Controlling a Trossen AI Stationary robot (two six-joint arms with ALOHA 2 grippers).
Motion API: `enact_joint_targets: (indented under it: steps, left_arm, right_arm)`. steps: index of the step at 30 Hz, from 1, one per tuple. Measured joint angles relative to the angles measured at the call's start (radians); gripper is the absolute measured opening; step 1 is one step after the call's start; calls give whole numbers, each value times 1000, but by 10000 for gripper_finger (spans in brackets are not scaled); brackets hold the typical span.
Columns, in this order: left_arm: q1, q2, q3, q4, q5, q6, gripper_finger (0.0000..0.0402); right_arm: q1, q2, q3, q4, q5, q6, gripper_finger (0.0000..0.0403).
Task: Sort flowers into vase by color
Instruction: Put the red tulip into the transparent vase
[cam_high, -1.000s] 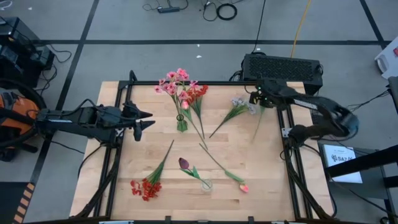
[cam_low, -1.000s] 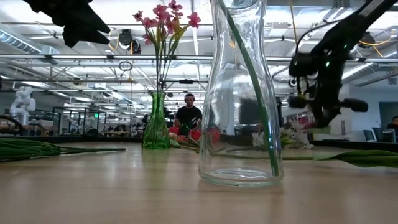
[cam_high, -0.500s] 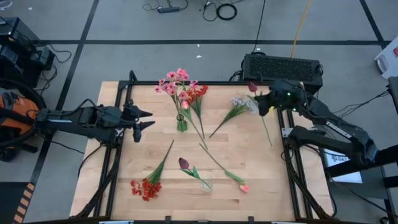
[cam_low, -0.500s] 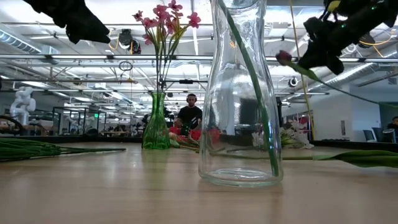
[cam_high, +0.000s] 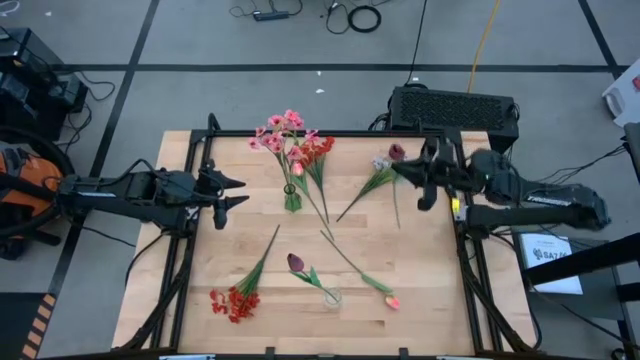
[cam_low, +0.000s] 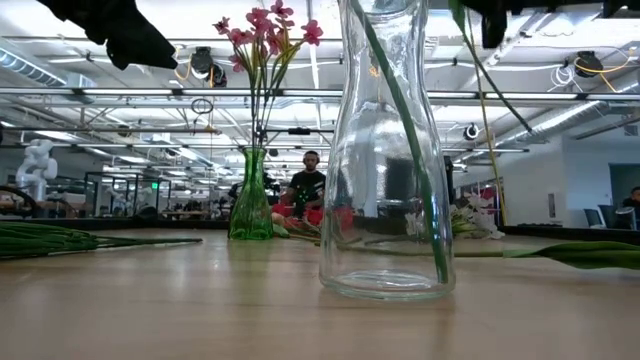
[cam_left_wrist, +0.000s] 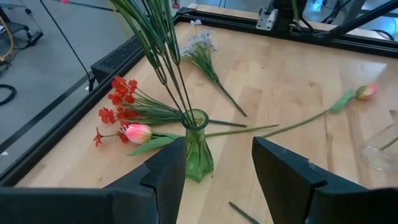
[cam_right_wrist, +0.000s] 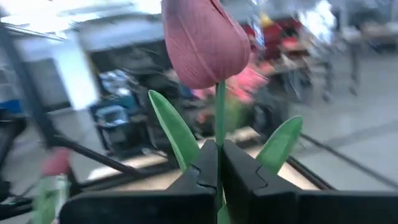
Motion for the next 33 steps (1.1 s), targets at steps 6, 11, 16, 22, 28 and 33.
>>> enact_joint_targets:
  steps: [6, 11, 16, 22, 28, 33]
  left_arm:
    - [0, 0, 0, 1, 11, -1, 190]
    - [0, 0, 0, 1, 14, -2, 190]
    - [0, 0, 0, 1, 14, -2, 190]
    - [0, 0, 0, 1, 62, -2, 190]
    - [0, 0, 0, 1, 135, -2, 190]
    - [0, 0, 0, 1, 166, -2, 190]
  right_arm:
    - [265, 98, -131, 460, 185, -109, 0]
    - [435, 250, -152, 776, 248, -210, 0]
    - [537, 438, -93, 976, 260, -287, 0]
    - [603, 632, 46, 1018, 314, -310, 0]
    - [663, 759, 172, 1019, 332, -323, 0]
    - [706, 839, 239, 1030, 380, -373, 0]
